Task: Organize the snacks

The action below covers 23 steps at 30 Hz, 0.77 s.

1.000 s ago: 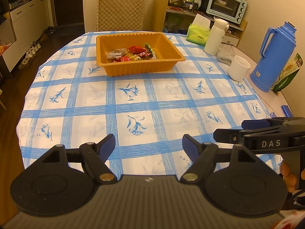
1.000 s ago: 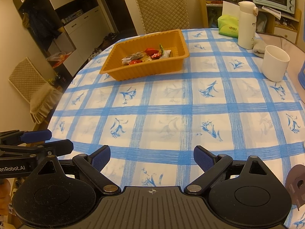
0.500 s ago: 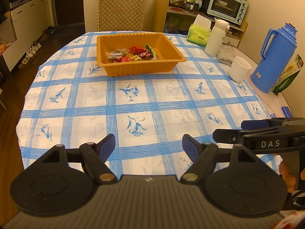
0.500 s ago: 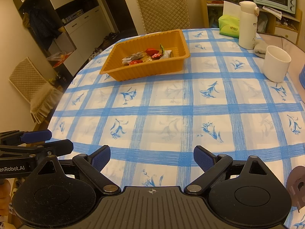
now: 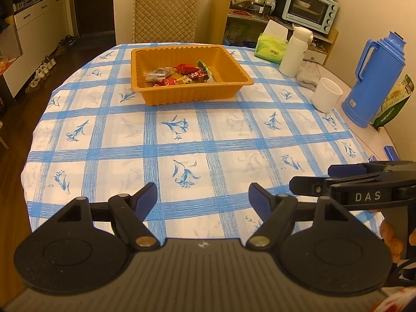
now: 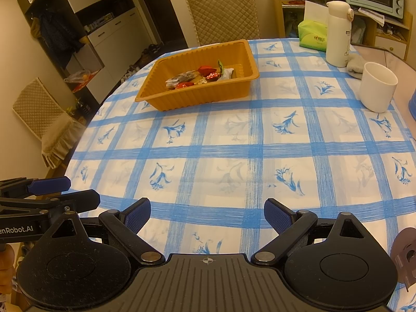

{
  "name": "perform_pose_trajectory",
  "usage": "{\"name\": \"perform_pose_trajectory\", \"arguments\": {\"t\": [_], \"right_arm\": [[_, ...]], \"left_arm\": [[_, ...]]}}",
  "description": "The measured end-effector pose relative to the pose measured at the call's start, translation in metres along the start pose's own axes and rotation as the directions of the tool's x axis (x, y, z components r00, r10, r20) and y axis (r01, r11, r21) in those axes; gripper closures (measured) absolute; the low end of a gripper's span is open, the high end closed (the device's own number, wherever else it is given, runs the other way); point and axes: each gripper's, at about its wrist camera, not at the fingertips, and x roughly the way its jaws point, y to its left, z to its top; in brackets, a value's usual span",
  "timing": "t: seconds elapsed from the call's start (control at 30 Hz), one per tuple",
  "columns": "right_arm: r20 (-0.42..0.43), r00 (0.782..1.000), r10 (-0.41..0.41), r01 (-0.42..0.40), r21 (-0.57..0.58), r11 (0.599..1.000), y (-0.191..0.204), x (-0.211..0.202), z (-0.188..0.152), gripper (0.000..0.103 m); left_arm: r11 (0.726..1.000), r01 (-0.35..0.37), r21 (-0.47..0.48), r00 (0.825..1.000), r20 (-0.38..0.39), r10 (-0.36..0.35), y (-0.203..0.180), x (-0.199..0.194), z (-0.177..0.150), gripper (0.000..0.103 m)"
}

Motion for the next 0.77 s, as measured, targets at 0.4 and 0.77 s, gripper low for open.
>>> {"name": "perform_pose_trajectory", "arguments": {"t": [0.4,0.77], "right_arm": [[0.000,1.000,0.004,-0.004,-0.003,1.000,0.0004,0.0007,0.0020,0.009],[0.000,1.000,0.005,-0.005,-0.004,1.000,0.0003,0.0009,0.0019,0.009]], "left_arm": [[1.000,-0.001,-0.002,1.000,0.001,0.001,0.0000,-0.0001,0.0005,0.027],[1.000,-0.005,-0.009,1.000,0.007,0.005,-0.0011,0.0007,0.0062,0.027]]}}
